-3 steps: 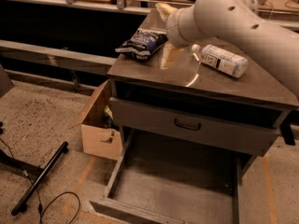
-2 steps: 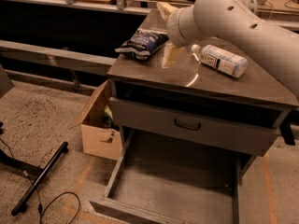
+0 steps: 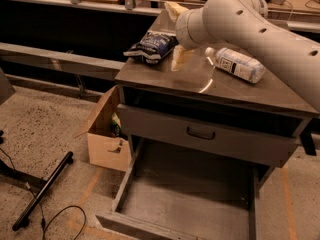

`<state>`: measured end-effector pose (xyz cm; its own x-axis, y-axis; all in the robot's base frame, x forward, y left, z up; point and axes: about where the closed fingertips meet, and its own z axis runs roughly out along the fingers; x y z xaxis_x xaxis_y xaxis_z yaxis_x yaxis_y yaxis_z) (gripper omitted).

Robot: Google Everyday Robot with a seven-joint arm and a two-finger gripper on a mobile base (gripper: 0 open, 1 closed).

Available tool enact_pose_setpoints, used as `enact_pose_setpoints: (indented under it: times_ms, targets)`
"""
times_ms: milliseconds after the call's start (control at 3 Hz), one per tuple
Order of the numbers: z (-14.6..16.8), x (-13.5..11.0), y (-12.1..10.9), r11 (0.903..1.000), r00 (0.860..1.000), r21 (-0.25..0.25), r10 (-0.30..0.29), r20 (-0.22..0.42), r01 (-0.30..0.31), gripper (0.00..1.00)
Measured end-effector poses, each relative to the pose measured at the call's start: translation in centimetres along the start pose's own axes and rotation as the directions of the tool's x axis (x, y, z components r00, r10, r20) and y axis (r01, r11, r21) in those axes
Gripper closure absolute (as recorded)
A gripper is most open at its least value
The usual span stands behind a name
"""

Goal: Place blue chip bag into middle drawer

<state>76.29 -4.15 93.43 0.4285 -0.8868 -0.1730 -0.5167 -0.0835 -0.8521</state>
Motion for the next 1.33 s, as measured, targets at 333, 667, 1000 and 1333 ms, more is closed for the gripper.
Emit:
enact_pose_setpoints:
  times_ms: [333, 667, 1000, 1333]
  targets:
    - [2.1, 0.4, -0.9, 0.9992, 0.999, 0.021, -0.033, 0.003, 0.033, 0.0]
    - [3.9, 0.4, -1.4, 0.998, 0.998, 0.03, -0.056, 0.008, 0.056, 0.0]
    - [5.4, -0.1, -1.7, 0.997, 0.997, 0.032, -0.071, 0.021, 0.07, 0.0]
    - [6.3, -0.6, -1.6, 0.9966, 0.996, 0.032, -0.077, 0.036, 0.076, 0.0]
